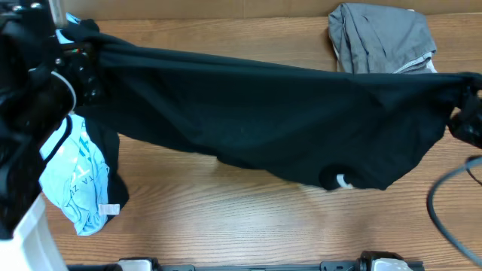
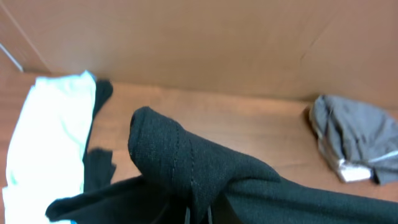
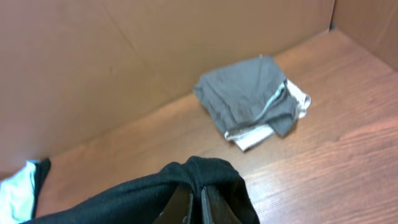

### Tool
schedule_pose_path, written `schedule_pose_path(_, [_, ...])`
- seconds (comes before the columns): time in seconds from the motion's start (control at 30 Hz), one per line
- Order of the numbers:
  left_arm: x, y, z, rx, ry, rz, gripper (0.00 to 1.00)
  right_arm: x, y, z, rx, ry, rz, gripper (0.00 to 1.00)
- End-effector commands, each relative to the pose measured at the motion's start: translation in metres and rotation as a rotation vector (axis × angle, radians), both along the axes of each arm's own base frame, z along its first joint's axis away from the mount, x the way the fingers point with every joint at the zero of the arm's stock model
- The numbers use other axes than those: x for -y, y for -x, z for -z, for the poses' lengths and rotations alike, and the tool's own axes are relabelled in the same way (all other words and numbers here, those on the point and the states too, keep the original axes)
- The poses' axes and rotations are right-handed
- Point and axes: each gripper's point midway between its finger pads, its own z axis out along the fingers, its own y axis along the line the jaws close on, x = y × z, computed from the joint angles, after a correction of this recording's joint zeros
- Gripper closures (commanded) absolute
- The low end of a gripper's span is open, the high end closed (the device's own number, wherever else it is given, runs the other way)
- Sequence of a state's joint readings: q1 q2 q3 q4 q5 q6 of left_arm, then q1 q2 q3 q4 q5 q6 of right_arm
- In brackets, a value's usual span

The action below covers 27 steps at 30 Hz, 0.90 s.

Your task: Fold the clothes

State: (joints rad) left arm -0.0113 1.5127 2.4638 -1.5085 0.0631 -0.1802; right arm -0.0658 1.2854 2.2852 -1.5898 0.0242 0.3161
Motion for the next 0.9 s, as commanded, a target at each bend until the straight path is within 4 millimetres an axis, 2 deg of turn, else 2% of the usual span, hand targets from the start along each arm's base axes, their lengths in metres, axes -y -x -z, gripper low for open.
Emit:
schedule_pose_path(0.0, [-0.009, -0.021, 0.024, -0.088, -0.028, -0.023, 0.96, 0.003, -0.01, 0.007, -0.037, 0.016, -0.009, 0.96])
schedule_pose_path(0.2, [-0.007, -0.057, 0.097, -0.356, -0.02, -0.008, 0.96, 0.001, -0.034, 0.051, -0.22, -0.006, -0.028, 0.96])
schedule_pose_path(0.33, [-0.004, -0.086, 0.157, -0.548, -0.027, 0.008, 0.96, 0.003, -0.05, 0.09, -0.355, -0.017, -0.031, 0.96])
schedule_pose_path(0.47, [0.008, -0.112, 0.212, -0.688, -0.054, 0.057, 0.96, 0.003, -0.064, 0.129, -0.465, -0.028, -0.034, 0.96])
schedule_pose_path(0.5, [0.012, -0.119, 0.232, -0.735, -0.065, 0.072, 0.96, 0.003, -0.068, 0.139, -0.488, -0.031, -0.034, 0.96])
schedule_pose_path(0.7, [0.038, -0.139, 0.321, -0.931, -0.116, 0.165, 0.96, 0.001, -0.082, 0.196, -0.58, -0.054, -0.048, 0.96])
schedule_pose_path(0.87, [0.059, -0.142, 0.393, -1.081, -0.146, 0.214, 0.96, 0.002, -0.086, 0.238, -0.641, -0.06, -0.047, 0.96])
